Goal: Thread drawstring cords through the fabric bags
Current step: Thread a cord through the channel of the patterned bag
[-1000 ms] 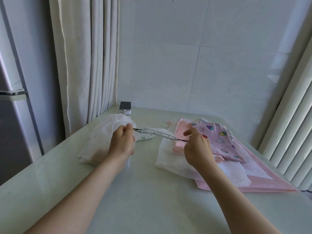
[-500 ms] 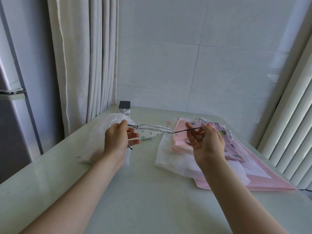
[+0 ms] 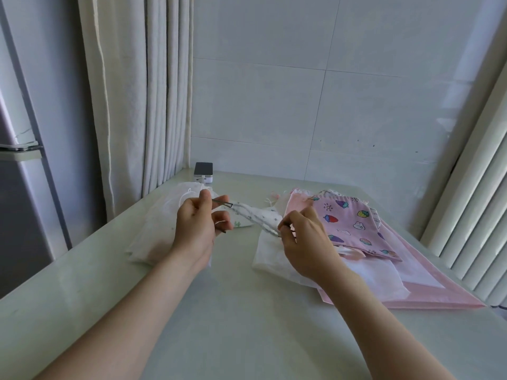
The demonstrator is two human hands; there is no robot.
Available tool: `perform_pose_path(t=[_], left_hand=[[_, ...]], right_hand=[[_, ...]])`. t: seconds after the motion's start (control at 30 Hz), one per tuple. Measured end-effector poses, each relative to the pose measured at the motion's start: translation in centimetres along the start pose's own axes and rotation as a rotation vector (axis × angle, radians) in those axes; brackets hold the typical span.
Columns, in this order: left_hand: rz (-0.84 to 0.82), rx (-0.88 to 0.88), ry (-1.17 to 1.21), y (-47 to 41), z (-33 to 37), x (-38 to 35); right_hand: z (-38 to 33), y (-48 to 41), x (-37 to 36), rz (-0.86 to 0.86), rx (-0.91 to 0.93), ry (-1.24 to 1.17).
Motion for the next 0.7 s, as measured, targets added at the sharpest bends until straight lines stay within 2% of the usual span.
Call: perform_pose_path(t=[0.07, 0.13, 0.2, 0.27, 0.37, 0.43, 0.53, 0.7], left_hand=[[-0.032, 0.058, 0.067, 0.1, -0.3, -0.3], [-0.077, 0.087, 0.03, 0.2, -0.5, -0.8], [-0.07, 0.057, -0.111, 0.1, -0.4, -0.6], [-0.027, -0.063, -0.313, 0.1, 0.5, -0.2], [0.03, -0.365, -0.725, 1.2, 2.9, -0.4], [0.006, -0.49, -0.844, 1.9, 3.5, -1.0], [-0.069, -0.584, -0.984, 2.3, 3.3, -2.0], [-0.151, -0.68, -1.154, 2.7, 3.0, -2.9]], right_hand=[[-0.3, -0.1, 0.2, 0.018, 0.072, 0.07], [-0.3, 0.0, 0.6, 0.039, 0.105, 0.153], [-0.6, -0.1, 1.0, 0.051, 0.121, 0.213], [-1.1, -0.1, 1.4, 0.068, 0.127, 0.248], [-0.9, -0.2, 2.3, 0.115, 0.031, 0.048], [0.4, -0.3, 2.8, 0.141, -0.122, -0.154], [2.2, 0.2, 3.0, 0.165, -0.299, -0.378], [2.8, 1.0, 3.4, 0.226, -0.402, -0.464]])
Point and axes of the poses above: each hand's wrist, its own y-axis away from the middle knuckle, its own x-axis out of the back of the hand, z = x × y, the point moved 10 cm from there along -y, towards the middle knuckle, and after that the axes turned 10 degrees about -y, right-handed, at the moved point
